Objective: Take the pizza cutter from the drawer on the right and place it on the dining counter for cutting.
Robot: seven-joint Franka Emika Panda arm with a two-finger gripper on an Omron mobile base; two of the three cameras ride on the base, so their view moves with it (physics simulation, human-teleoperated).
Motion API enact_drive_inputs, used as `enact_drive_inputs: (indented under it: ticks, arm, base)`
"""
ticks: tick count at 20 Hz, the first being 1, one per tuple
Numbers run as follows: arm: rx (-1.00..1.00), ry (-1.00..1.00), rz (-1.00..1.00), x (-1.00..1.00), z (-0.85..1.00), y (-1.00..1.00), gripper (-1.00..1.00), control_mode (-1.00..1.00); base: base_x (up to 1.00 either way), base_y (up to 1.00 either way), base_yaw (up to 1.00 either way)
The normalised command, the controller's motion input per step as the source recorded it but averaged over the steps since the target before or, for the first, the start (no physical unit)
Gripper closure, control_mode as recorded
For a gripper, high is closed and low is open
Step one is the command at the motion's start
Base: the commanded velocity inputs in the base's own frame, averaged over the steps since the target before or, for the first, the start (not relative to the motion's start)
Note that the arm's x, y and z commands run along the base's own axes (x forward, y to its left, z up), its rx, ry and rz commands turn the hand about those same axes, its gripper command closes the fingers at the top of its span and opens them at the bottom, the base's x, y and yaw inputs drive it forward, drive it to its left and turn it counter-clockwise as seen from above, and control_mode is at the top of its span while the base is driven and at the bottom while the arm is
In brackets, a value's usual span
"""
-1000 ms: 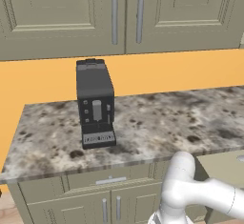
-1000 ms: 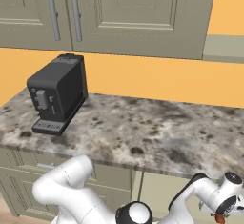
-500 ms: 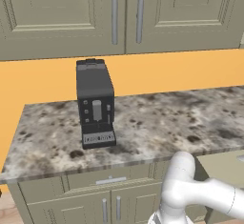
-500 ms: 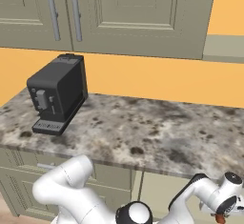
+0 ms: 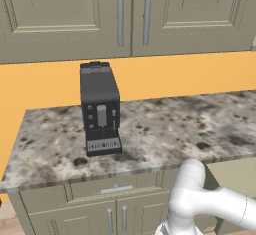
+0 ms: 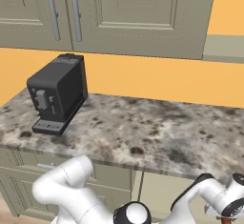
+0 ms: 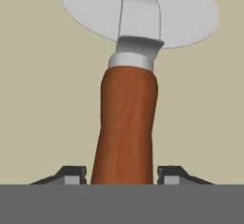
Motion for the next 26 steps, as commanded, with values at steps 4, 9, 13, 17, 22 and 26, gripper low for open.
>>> enact_drive_inputs:
  ticks: [4, 9, 13, 17, 22, 26]
  arm:
    - [0.00, 0.09, -0.04, -0.08, 0.66, 0.00, 1.00, -1.00]
    - [-0.01, 0.10, -0.07, -0.28, 0.39, 0.00, 1.00, -1.00]
    - [0.00, 0.04, -0.03, -0.41, 0.57, 0.00, 1.00, -1.00]
    - [0.00, 0.00, 0.00, -0.41, 0.82, 0.03, 1.00, -1.00]
    - [0.00, 0.00, 0.00, -0.37, 0.83, 0.13, 1.00, -1.00]
    - [0.00, 0.00, 0.00, -0.27, 0.87, 0.19, 1.00, -1.00]
  base:
    - [0.00, 0.00, 0.00]
    - [0.00, 0.00, 0.00]
    - [0.00, 0.00, 0.00]
    - [0.00, 0.00, 0.00]
    - [0.00, 0.00, 0.00]
    - [0.00, 0.00, 0.00]
